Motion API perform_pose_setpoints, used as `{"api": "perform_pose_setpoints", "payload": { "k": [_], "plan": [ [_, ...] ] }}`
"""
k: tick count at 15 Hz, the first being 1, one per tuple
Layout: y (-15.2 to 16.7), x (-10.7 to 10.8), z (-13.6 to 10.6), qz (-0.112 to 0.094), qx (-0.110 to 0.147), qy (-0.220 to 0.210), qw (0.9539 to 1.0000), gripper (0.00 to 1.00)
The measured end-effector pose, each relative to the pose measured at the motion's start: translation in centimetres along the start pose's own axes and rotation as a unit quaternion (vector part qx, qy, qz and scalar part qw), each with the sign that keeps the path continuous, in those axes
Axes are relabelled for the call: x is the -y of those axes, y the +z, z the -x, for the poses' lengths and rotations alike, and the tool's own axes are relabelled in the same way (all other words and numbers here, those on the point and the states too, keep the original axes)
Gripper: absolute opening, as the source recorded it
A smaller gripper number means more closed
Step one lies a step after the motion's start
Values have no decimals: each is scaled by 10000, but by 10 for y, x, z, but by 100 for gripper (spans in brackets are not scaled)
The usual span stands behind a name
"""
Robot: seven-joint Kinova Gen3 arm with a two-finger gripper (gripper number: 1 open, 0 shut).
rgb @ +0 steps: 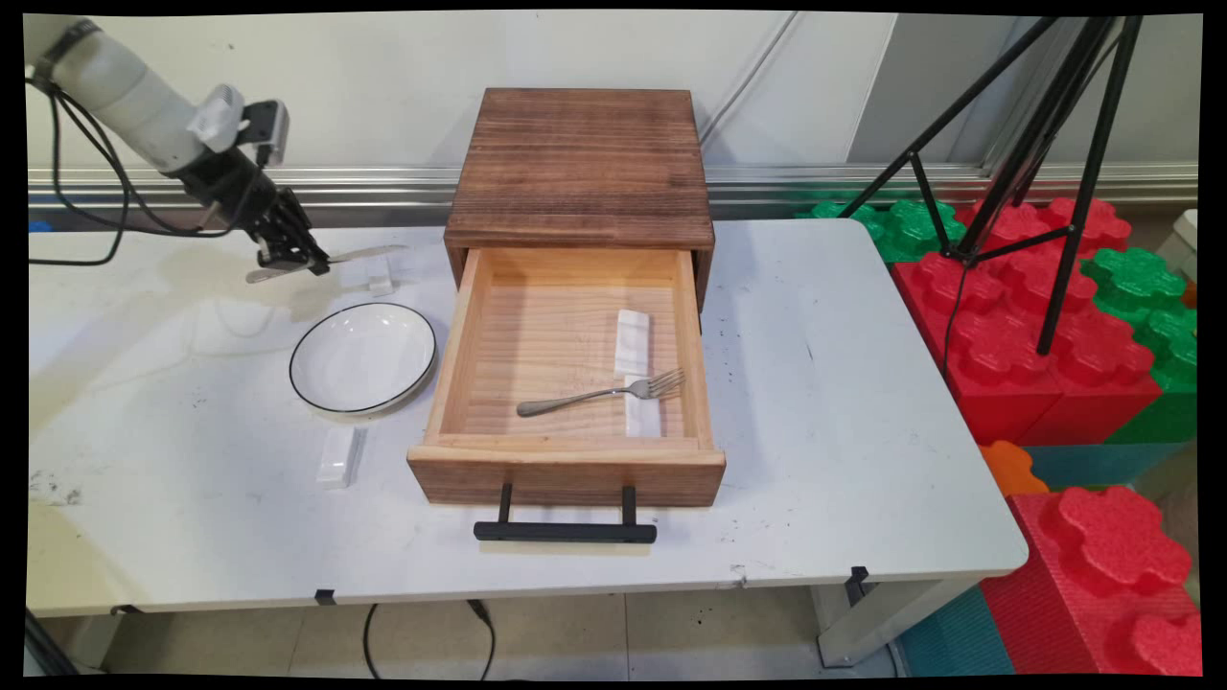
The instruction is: Place the picked object into the drawer
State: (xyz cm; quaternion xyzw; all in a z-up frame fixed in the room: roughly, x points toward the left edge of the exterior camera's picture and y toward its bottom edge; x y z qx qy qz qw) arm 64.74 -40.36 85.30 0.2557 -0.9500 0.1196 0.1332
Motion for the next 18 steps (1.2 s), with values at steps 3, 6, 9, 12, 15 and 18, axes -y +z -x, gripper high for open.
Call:
{"api": "perform_pose_setpoints", "payload": {
  "k": [3, 6, 9, 12, 15, 18],
  "plan": [
    [-27, -12, -4, 54, -55, 68, 9999, 0],
    [-50, -27, -13, 123, -183, 114, 9997, 0],
    [-71, -43, -29, 178, -386, 126, 9990, 0],
    [-86, -58, -47, 250, -600, 146, 9978, 0],
    [-98, -76, -72, 350, -857, 152, 9956, 0],
    [-101, -90, -95, 430, -1037, 155, 9936, 0]
  ]
}}
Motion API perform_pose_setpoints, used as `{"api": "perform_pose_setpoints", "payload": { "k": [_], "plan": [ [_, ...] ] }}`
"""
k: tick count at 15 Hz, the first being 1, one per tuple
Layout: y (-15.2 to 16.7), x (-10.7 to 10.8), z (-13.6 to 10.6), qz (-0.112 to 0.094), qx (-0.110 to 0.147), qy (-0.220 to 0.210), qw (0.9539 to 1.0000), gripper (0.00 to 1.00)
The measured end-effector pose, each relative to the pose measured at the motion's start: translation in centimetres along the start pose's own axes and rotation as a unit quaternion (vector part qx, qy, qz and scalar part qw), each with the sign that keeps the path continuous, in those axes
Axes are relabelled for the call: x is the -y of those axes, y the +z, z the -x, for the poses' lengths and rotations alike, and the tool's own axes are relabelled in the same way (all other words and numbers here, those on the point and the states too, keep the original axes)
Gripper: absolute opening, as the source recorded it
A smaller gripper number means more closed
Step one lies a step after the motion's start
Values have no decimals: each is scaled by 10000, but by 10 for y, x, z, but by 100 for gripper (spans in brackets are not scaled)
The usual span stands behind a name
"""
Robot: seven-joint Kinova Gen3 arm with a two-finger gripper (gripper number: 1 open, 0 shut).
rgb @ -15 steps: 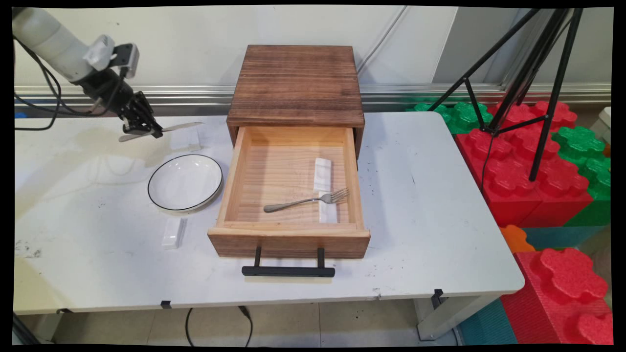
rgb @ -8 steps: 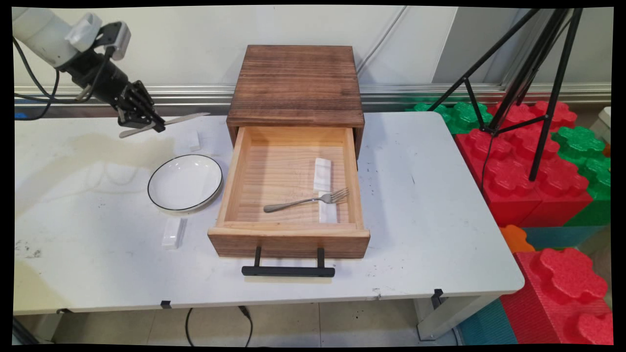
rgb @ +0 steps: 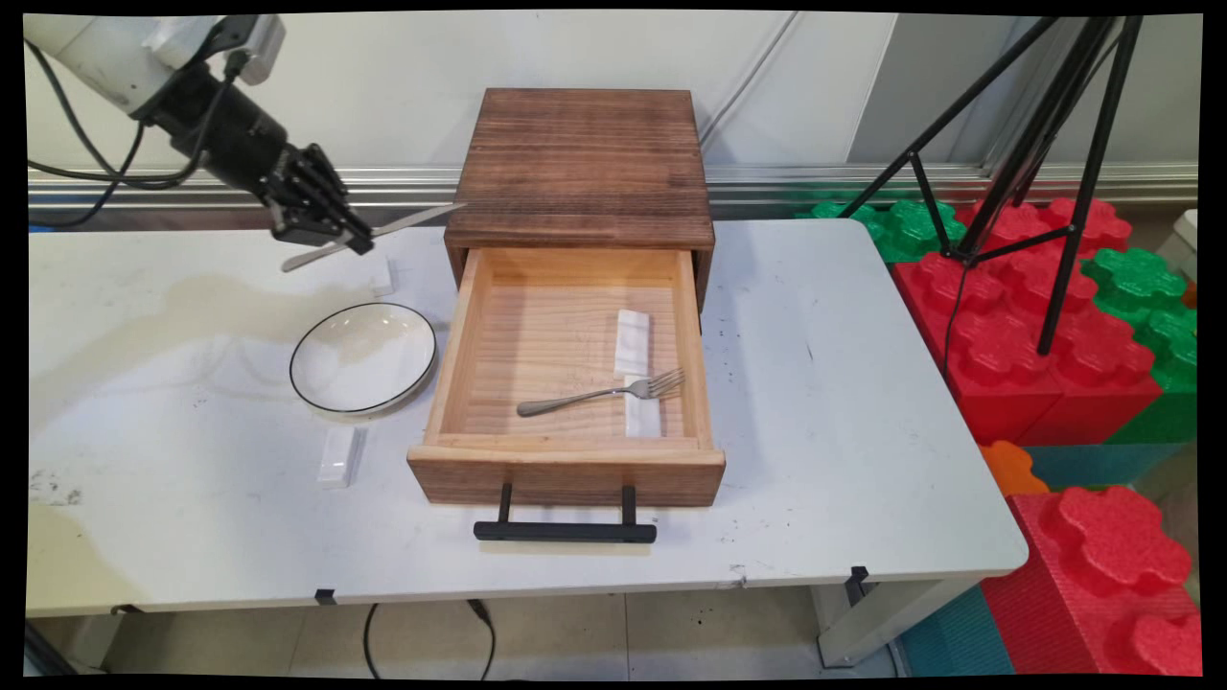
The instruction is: Place the picked object into the drawer
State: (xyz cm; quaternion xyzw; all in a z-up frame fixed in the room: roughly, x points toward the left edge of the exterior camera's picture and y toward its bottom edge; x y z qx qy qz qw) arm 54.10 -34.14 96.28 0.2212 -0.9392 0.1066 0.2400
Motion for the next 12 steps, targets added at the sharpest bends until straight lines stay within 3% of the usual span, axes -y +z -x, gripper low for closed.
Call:
{"api": "perform_pose_setpoints", "payload": {
  "k": [4, 12],
  "plan": [
    [17, -18, -41, 102, -263, 5, 9996, 0],
    [62, -37, -99, 240, -528, 71, 9983, 0]
  ]
}}
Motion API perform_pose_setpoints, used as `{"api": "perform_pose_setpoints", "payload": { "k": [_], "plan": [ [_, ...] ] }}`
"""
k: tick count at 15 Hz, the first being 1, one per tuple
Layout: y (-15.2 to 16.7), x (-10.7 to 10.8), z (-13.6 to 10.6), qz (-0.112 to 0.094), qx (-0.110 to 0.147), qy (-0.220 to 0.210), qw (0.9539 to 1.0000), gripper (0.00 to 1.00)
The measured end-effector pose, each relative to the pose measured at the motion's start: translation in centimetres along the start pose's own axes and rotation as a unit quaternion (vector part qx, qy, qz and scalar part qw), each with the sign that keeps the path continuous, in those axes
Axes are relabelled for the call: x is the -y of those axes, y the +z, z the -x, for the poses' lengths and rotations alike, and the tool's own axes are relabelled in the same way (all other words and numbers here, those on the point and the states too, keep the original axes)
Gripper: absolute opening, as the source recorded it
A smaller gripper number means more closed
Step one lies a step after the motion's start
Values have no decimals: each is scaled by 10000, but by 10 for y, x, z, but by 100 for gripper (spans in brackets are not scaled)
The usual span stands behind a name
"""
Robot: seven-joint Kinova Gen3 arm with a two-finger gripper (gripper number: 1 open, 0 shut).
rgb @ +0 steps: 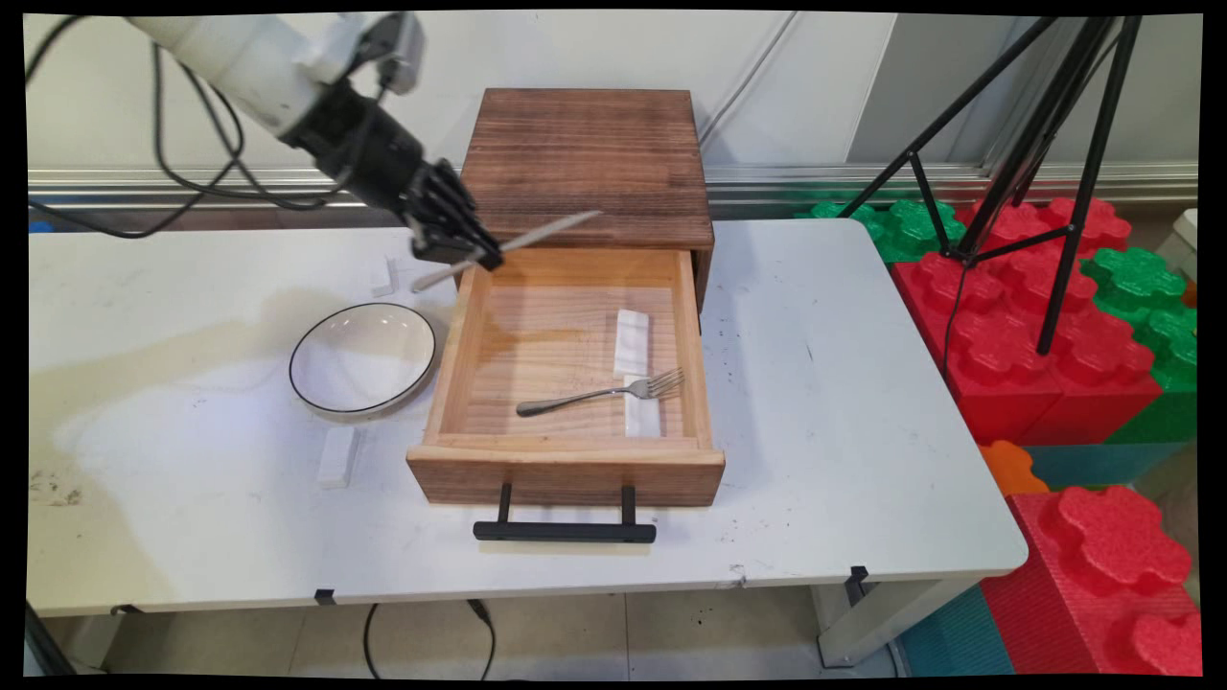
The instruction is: Place the picked object into the drawer
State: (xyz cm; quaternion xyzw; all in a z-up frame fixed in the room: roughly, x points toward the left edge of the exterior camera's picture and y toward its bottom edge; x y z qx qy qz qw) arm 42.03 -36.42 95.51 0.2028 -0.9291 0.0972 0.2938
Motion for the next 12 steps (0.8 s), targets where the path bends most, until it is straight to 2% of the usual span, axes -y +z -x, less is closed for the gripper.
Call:
{"api": "perform_pose_setpoints", "payload": {
  "k": [7, 12],
  "plan": [
    [69, -4, -33, 71, 88, 171, 9998, 0],
    [115, -2, -43, 113, 248, 308, 9992, 0]
  ]
}}
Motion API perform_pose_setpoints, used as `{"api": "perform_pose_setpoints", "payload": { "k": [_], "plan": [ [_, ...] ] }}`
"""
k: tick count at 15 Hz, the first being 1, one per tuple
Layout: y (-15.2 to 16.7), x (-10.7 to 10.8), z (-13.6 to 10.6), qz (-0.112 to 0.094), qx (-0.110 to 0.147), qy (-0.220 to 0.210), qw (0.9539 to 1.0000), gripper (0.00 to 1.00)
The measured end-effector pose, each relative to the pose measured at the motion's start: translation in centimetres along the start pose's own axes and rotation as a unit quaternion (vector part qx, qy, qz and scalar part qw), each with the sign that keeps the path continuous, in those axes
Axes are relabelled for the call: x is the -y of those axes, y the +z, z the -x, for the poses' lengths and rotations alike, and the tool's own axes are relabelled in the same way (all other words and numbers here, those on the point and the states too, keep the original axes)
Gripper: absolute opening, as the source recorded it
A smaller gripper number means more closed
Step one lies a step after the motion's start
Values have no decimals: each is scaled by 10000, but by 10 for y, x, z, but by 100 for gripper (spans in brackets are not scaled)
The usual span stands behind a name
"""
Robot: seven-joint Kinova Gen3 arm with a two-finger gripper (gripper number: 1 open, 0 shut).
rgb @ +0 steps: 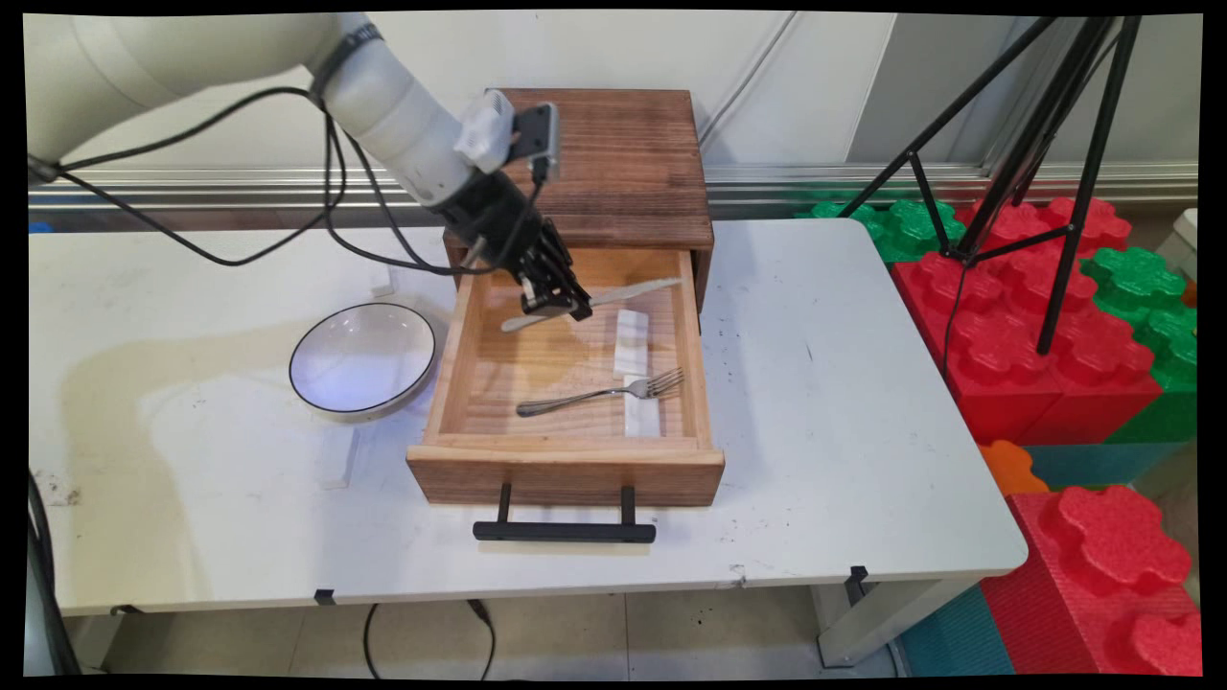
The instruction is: Place the picked object into the drawer
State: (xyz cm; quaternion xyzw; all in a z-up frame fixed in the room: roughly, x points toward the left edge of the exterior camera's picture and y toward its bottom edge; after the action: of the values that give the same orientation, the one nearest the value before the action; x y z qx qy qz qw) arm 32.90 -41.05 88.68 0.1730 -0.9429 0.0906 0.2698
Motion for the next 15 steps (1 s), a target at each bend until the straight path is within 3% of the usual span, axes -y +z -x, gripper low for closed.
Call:
{"api": "perform_pose_setpoints", "payload": {
  "k": [5, 15],
  "plan": [
    [38, 5, -2, 8, 161, 10, 9999, 0],
    [71, 17, 10, -28, 387, 39, 9992, 0]
  ]
}}
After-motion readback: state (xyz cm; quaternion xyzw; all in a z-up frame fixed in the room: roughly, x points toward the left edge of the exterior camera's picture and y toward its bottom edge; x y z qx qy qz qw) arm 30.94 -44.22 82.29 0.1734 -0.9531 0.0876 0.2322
